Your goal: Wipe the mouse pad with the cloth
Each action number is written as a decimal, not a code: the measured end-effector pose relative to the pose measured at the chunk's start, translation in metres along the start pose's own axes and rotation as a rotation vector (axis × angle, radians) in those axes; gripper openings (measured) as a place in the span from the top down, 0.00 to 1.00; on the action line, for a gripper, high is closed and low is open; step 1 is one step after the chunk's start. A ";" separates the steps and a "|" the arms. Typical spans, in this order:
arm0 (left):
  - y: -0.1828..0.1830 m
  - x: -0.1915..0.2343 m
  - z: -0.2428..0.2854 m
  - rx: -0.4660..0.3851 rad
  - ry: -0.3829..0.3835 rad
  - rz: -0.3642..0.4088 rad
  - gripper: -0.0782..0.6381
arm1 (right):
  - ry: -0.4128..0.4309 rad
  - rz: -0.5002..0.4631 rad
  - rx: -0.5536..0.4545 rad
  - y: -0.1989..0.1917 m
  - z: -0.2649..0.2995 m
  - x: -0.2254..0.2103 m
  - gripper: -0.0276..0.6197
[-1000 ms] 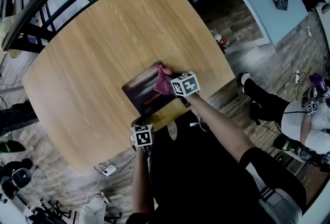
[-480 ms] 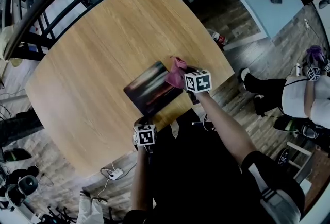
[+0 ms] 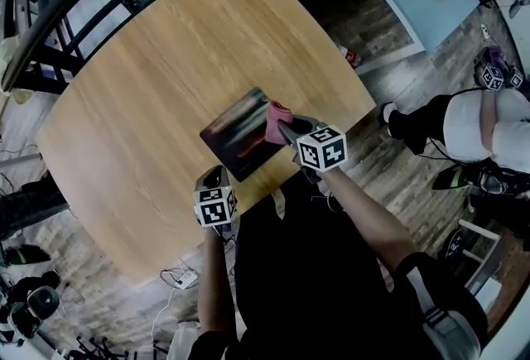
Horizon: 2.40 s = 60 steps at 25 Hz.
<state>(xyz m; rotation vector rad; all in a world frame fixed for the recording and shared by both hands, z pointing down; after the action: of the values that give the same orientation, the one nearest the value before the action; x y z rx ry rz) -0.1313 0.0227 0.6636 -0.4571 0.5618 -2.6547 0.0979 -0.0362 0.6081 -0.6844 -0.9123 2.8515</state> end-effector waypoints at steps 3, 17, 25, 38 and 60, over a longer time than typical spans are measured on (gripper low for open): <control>0.025 0.035 0.002 -0.010 0.021 0.055 0.85 | 0.073 -0.024 0.046 -0.022 0.005 0.039 0.86; 0.050 0.036 0.070 0.148 -0.110 0.336 0.85 | 0.363 -0.277 0.396 -0.144 0.062 0.173 0.86; 0.046 0.039 0.072 0.168 -0.115 0.234 0.86 | 0.319 -0.324 0.453 -0.153 0.097 0.159 0.86; 0.046 0.039 0.073 0.192 -0.148 0.288 0.86 | 0.300 -0.302 0.451 -0.144 0.101 0.140 0.86; 0.044 0.037 0.069 0.219 -0.102 0.346 0.86 | 0.263 -0.228 0.478 -0.122 0.095 0.084 0.86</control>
<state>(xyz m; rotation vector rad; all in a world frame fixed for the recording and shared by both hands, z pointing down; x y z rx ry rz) -0.1239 -0.0525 0.7127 -0.3882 0.2843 -2.3127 -0.0273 0.0299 0.7129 -0.8033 -0.2367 2.5457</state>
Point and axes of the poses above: the fingertips, and each gripper's own axes: z forward along the fingers, x to its left, y out of its top, the point moved 2 cm from there along -z, backward along the fingers, and after that the axes turned 4 degrees about x, right-handed, at the moved point
